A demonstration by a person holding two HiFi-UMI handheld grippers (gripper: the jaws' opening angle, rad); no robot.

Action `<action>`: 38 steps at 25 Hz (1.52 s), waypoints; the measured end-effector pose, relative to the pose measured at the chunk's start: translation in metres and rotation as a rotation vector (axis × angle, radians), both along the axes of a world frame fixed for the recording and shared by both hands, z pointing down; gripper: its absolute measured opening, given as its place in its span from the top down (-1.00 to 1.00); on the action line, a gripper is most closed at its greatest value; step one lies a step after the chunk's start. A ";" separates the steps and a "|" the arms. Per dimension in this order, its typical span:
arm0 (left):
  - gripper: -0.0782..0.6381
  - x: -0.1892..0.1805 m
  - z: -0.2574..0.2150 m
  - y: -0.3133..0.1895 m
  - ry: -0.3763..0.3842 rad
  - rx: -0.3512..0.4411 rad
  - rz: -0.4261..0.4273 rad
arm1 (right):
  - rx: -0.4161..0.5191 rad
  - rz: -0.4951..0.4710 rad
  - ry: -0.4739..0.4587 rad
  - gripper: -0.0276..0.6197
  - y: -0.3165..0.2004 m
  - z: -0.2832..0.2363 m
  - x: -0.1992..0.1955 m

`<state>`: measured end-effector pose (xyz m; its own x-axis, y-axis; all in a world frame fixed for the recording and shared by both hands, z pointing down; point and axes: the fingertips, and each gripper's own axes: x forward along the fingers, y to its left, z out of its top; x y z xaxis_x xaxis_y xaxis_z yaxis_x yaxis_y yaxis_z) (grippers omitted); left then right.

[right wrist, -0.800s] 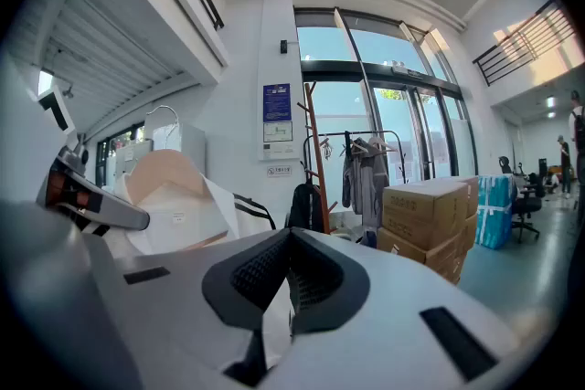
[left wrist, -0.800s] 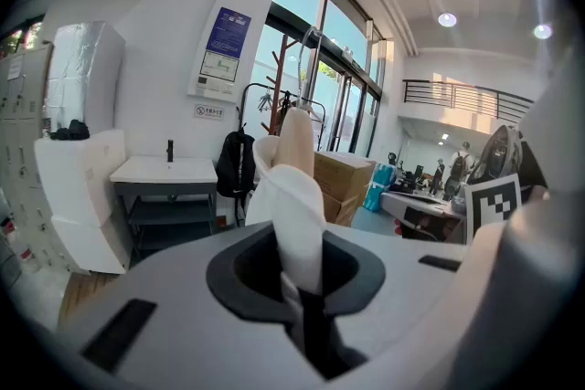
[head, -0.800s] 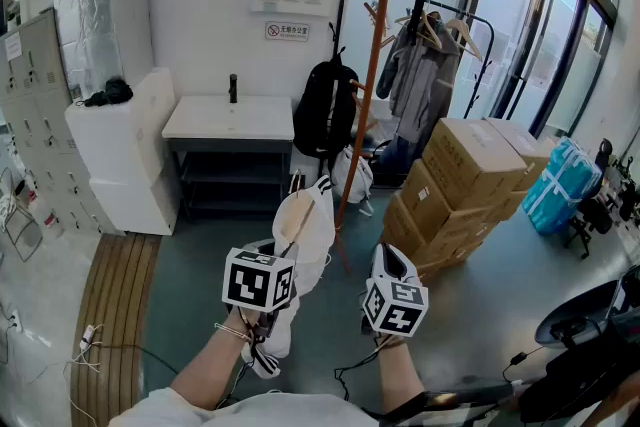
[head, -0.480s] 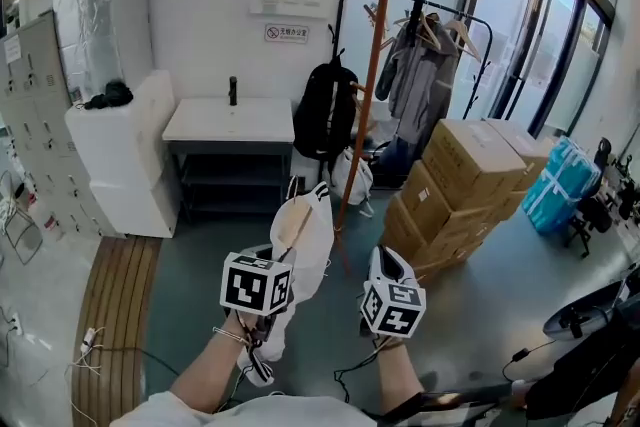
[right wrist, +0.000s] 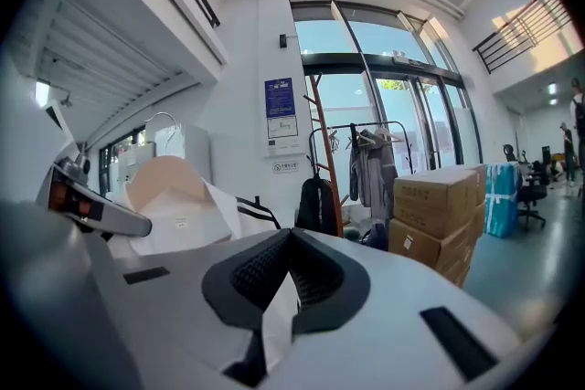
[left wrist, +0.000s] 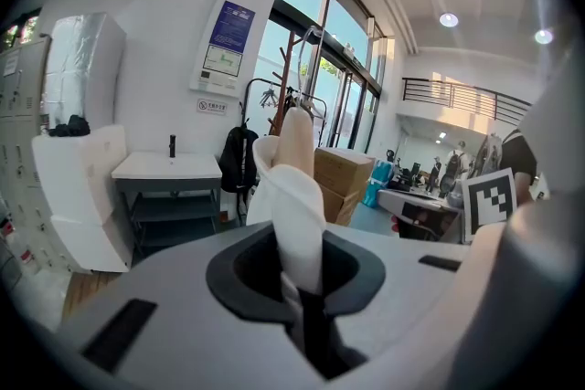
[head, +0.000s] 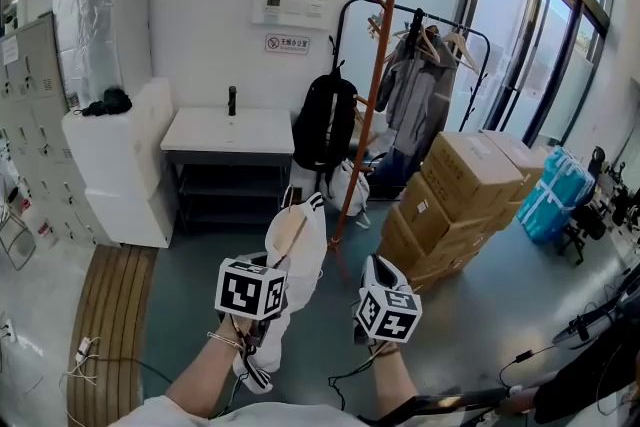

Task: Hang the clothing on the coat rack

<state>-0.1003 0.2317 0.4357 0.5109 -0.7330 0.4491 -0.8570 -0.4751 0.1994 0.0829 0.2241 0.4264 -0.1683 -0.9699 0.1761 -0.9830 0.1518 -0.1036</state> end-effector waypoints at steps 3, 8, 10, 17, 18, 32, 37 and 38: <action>0.65 -0.007 -0.001 -0.007 0.003 0.005 0.001 | -0.001 0.014 0.006 0.84 -0.002 0.001 -0.003; 0.65 -0.012 0.002 -0.016 0.000 -0.002 0.013 | -0.023 0.036 -0.013 0.84 -0.004 0.008 -0.002; 0.65 -0.011 0.004 -0.020 -0.004 -0.009 0.014 | -0.035 0.037 -0.014 0.84 -0.007 0.013 -0.001; 0.65 -0.011 0.011 -0.046 -0.012 -0.017 0.001 | -0.054 0.032 -0.022 0.84 -0.032 0.024 0.005; 0.65 -0.011 0.011 -0.053 -0.012 -0.017 -0.001 | -0.056 0.030 -0.022 0.84 -0.038 0.026 0.006; 0.65 0.017 0.001 -0.161 -0.014 0.008 -0.020 | -0.050 0.020 -0.034 0.84 -0.152 0.023 0.039; 0.65 0.032 -0.001 -0.201 -0.024 0.012 -0.026 | -0.052 0.024 -0.040 0.84 -0.192 0.023 0.057; 0.65 0.034 -0.001 -0.208 -0.027 0.014 -0.026 | -0.053 0.025 -0.044 0.84 -0.199 0.023 0.061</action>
<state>-0.0660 0.0238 0.4344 0.4791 -0.7523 0.4523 -0.8743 -0.4548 0.1697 0.1439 0.0250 0.4498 -0.1524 -0.9634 0.2206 -0.9808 0.1199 -0.1541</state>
